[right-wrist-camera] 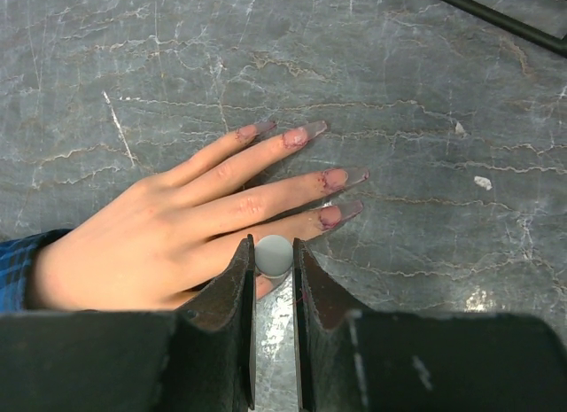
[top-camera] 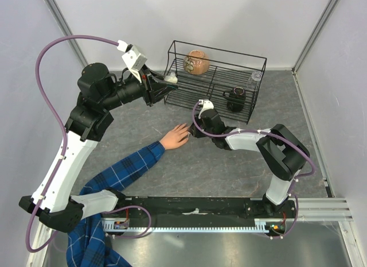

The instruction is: Paint the nails

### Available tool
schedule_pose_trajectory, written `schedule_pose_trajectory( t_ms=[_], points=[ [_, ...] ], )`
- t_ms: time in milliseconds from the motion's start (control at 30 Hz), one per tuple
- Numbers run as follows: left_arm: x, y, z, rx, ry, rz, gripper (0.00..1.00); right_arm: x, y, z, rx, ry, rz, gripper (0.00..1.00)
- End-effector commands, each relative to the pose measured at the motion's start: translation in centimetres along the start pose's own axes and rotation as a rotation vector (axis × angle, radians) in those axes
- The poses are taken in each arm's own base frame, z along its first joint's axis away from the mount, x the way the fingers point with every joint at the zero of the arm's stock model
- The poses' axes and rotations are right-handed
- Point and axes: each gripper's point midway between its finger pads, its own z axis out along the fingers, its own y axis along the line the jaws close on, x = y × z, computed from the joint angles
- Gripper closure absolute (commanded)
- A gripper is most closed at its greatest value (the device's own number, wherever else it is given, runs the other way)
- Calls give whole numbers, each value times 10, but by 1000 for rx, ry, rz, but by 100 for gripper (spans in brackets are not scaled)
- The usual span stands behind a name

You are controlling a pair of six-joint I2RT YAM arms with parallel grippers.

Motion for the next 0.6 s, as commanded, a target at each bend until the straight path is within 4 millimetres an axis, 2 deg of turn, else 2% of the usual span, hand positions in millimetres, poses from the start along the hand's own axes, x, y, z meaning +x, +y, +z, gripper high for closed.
schedule_pose_trajectory(
  t_ms=[0,133,300,567],
  points=[
    [-20,-6,-4,15,-49,72,98,-15,10,5,-32,-34,-2,100],
    [-21,-6,-5,13,-51,72,98,-10,9,1,-30,-25,-5,100],
    [-18,-6,-4,19,-44,66,98,-1,19,-6,-41,-10,-24,100],
    [-19,-7,-5,19,-48,67,98,0,21,-14,-33,-14,-19,100]
  ],
)
